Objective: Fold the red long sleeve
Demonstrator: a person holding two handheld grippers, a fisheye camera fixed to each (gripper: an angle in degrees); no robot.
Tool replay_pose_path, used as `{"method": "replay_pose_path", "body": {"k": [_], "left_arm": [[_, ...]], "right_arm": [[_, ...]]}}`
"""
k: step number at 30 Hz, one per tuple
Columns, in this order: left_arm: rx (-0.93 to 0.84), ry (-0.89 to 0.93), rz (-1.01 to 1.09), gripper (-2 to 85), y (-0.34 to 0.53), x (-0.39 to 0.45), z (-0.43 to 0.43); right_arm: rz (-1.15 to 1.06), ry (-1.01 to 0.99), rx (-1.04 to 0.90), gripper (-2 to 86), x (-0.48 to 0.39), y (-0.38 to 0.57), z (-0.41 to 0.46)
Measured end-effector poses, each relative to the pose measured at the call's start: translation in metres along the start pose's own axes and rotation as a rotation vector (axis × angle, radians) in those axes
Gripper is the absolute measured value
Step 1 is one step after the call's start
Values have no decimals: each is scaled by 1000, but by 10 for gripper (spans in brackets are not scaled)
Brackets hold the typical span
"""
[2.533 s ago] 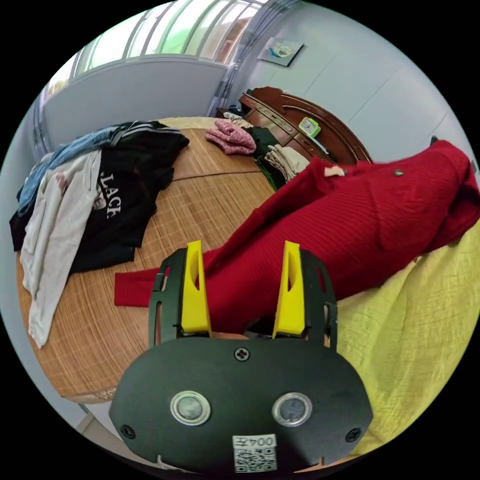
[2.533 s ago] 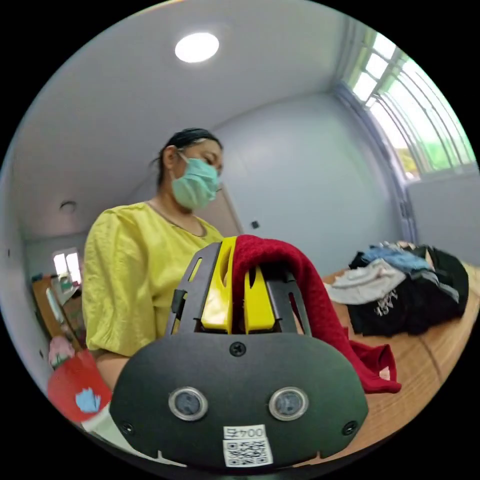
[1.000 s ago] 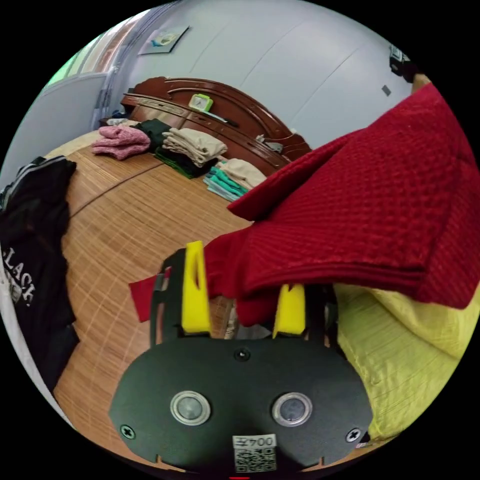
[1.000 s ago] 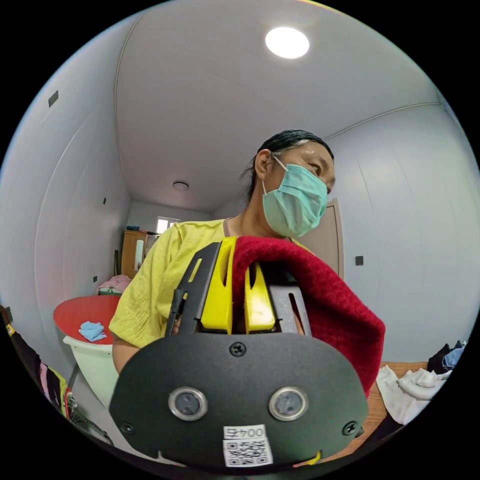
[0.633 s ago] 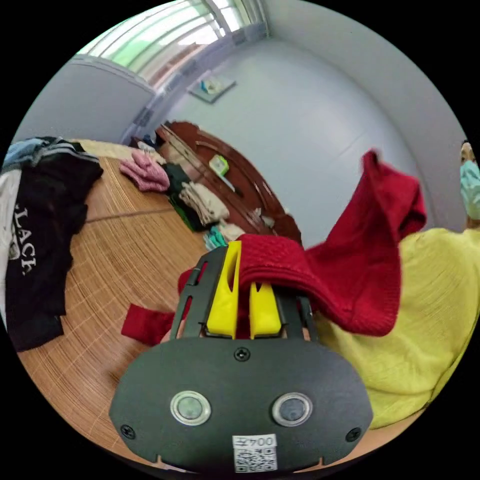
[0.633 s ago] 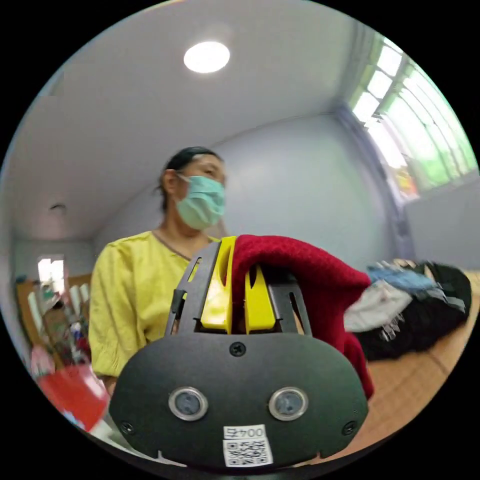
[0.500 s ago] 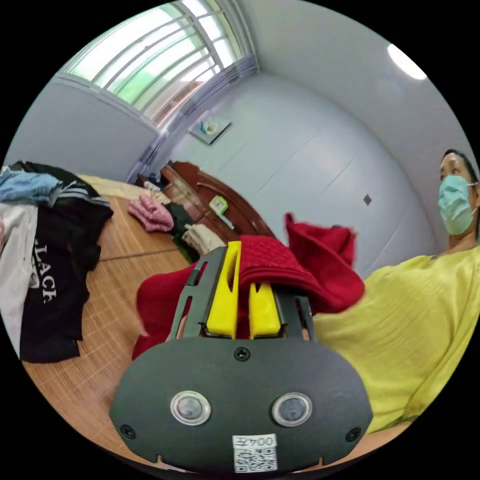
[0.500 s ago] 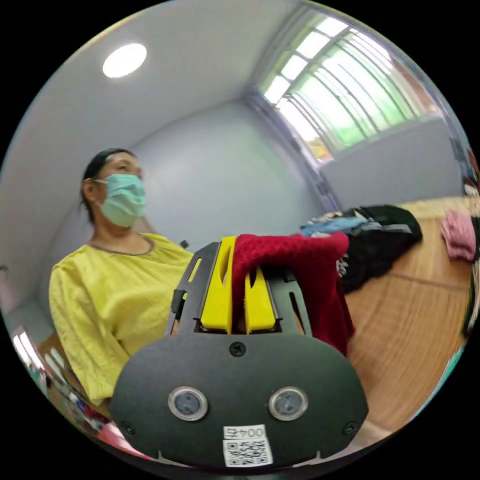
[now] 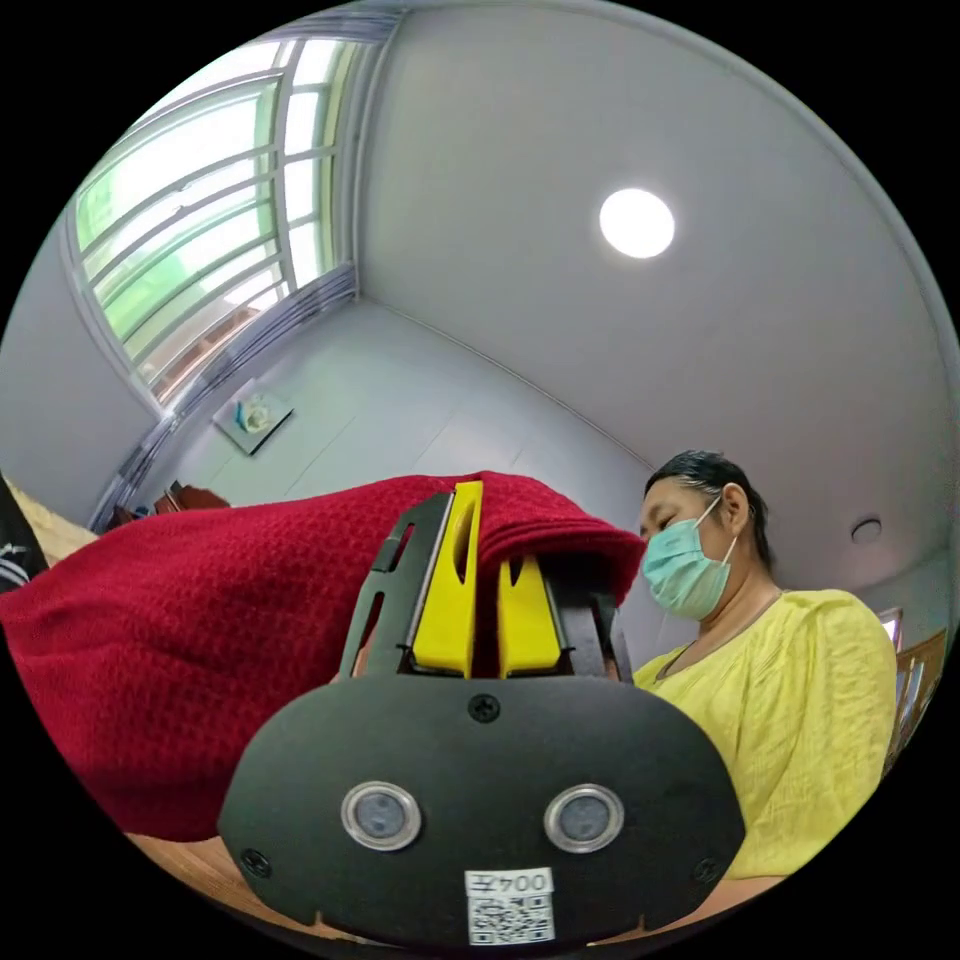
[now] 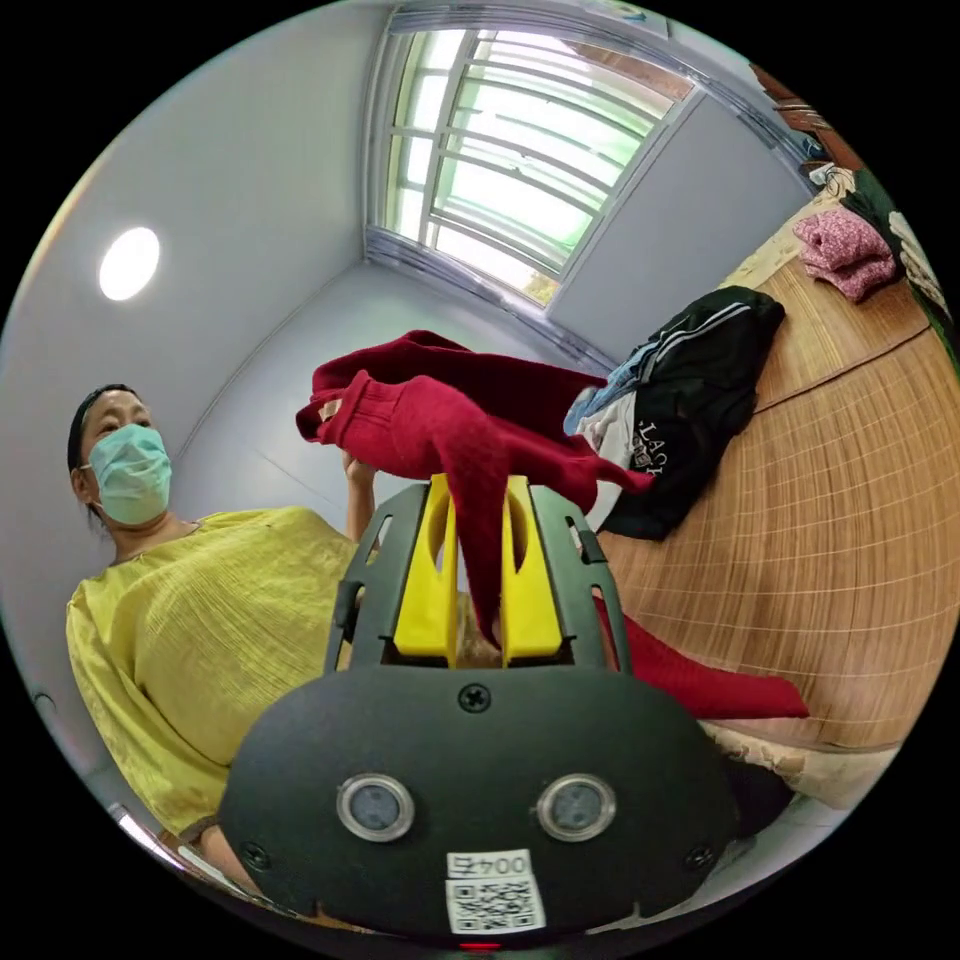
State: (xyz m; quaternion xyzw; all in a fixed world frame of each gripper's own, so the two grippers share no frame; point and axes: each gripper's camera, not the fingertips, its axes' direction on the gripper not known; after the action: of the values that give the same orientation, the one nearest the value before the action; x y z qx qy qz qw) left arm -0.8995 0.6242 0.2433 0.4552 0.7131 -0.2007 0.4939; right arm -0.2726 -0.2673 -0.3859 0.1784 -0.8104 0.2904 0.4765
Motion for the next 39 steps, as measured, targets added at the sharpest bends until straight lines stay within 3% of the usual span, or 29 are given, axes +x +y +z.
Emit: {"method": "replay_pose_path", "body": {"k": [4, 8, 12, 14, 24, 34, 39], "left_arm": [[15, 0, 60, -6, -12, 35, -36], [-17, -32, 80, -6, -13, 60, -67], [11, -11, 49, -6, -7, 78, -96], [42, -85, 48, -6, -9, 98, -114], [57, -328, 236, -6, -53, 213, -121], [148, -599, 468, -6, -89, 322, -114], [159, -745, 528, -6, -110, 345, -92]], "right_arm": [[-45, -5, 8, 143, -1, 25, 5], [-120, 59, 215, 269, -17, 50, -6], [-155, 81, 191, 345, -27, 54, 1], [-198, 60, 153, 369, -38, 56, 17], [-398, 89, 113, 348, -96, 65, 70], [-506, 352, 156, 347, -156, 115, 84], [-514, 453, 282, 337, -175, 136, 87]]}}
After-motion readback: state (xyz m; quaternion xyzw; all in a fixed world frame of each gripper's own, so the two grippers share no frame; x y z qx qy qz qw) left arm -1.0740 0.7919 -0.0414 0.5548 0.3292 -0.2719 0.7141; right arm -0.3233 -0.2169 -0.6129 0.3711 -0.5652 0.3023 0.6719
